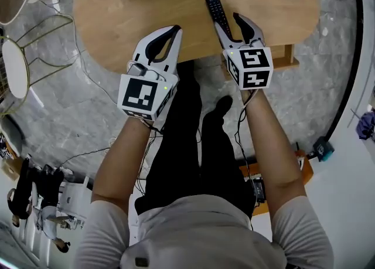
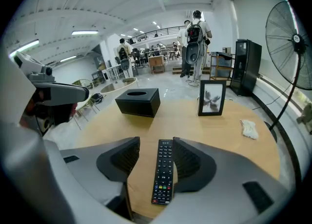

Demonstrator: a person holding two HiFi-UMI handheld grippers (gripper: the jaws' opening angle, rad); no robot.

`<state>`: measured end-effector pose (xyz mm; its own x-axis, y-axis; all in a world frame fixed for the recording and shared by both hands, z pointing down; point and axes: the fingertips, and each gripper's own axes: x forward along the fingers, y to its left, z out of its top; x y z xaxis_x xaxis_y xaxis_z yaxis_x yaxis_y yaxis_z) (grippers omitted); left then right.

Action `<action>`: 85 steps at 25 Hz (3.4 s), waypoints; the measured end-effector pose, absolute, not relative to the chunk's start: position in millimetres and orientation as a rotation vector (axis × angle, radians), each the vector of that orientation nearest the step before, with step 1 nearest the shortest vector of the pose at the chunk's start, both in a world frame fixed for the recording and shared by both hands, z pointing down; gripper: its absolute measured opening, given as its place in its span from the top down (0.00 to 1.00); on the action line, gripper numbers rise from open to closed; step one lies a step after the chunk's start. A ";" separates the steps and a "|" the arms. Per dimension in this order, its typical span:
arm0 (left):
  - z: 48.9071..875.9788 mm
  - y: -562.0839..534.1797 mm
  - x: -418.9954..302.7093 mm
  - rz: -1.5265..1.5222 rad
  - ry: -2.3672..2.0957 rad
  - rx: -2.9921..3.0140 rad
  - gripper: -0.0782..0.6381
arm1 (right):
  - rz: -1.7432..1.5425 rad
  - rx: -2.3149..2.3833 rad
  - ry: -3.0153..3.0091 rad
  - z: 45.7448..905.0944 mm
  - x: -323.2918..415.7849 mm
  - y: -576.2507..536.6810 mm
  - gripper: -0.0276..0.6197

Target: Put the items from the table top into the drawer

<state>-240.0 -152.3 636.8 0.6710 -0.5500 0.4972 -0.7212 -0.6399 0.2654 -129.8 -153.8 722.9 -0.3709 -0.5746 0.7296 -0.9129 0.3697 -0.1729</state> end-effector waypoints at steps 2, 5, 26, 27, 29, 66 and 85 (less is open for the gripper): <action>651.1 -156.2 -241.9 0.527 -0.979 2.438 0.88 | 0.776 1.262 -2.038 745.6 -132.2 -159.8 0.62; 668.4 -158.8 -241.7 0.533 -0.963 2.430 0.88 | 0.780 1.224 -1.998 775.7 -134.9 -163.8 0.61; 716.5 -165.7 -245.9 0.541 -0.900 2.367 0.88 | 0.811 1.102 -1.811 859.9 -140.8 -173.5 0.61; 716.8 -165.3 -246.6 0.539 -0.902 2.364 0.88 | 0.807 1.095 -1.812 859.9 -140.9 -173.1 0.61; 717.0 -163.7 -246.9 0.532 -0.906 2.355 0.88 | 0.802 1.080 -1.814 860.3 -140.6 -172.3 0.61; 694.6 -39.4 -107.1 0.523 -0.996 2.311 0.88 | 0.274 0.352 -1.985 827.4 -28.0 16.2 0.62; 777.3 -8.0 -82.9 0.576 -1.017 2.246 0.88 | 0.127 0.096 -1.943 935.2 -1.4 59.8 0.62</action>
<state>-82.9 -8.0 777.3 0.6123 -0.5184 0.5970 -0.7786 -0.5264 0.3415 -1.4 59.8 935.2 -0.3664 -0.0066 0.9304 -0.1273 0.9909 -0.0431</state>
